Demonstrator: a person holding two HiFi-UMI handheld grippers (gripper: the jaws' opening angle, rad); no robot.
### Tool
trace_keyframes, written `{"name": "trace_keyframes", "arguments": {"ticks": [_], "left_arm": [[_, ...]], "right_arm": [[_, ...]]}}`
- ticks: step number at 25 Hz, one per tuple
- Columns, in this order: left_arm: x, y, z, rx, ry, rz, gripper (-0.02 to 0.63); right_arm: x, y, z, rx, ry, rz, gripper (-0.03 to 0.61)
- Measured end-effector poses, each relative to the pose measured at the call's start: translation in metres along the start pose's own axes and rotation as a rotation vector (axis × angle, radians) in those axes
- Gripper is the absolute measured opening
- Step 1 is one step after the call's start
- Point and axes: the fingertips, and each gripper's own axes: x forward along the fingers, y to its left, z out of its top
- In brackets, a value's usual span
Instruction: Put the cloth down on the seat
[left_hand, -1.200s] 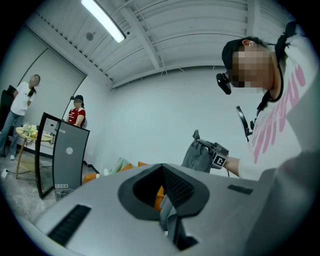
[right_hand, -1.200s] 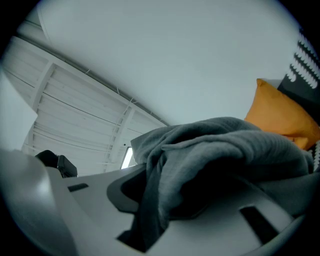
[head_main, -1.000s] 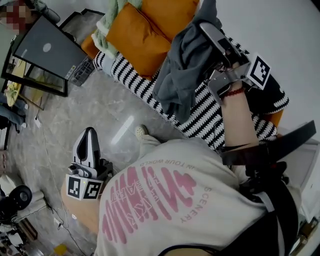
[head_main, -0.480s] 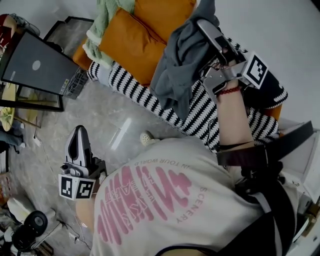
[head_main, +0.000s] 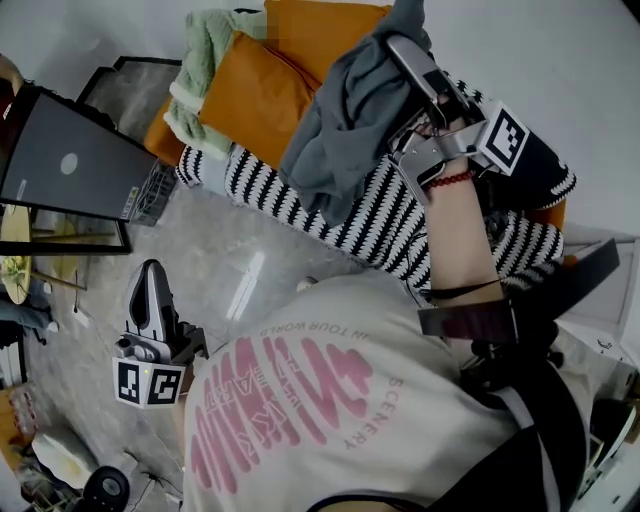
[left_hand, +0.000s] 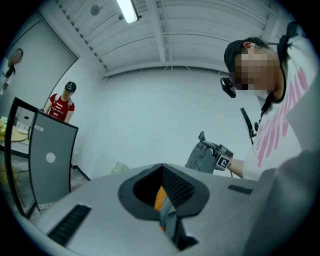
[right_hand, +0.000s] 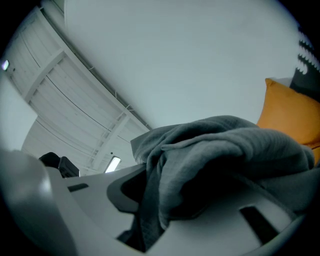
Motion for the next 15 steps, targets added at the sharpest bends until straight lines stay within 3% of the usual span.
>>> {"name": "trace_keyframes", "arguments": {"ticks": [10, 15], "left_arm": [[0.005, 0.048, 0.007, -0.023, -0.022, -0.009, 0.009], [0.009, 0.053, 0.000, -0.065, 0.031, -0.073, 0.009]], "right_arm": [[0.032, -0.002, -0.014, -0.037, -0.011, -0.019, 0.099], [0.043, 0.010, -0.015, -0.078, 0.011, -0.008, 0.100]]}}
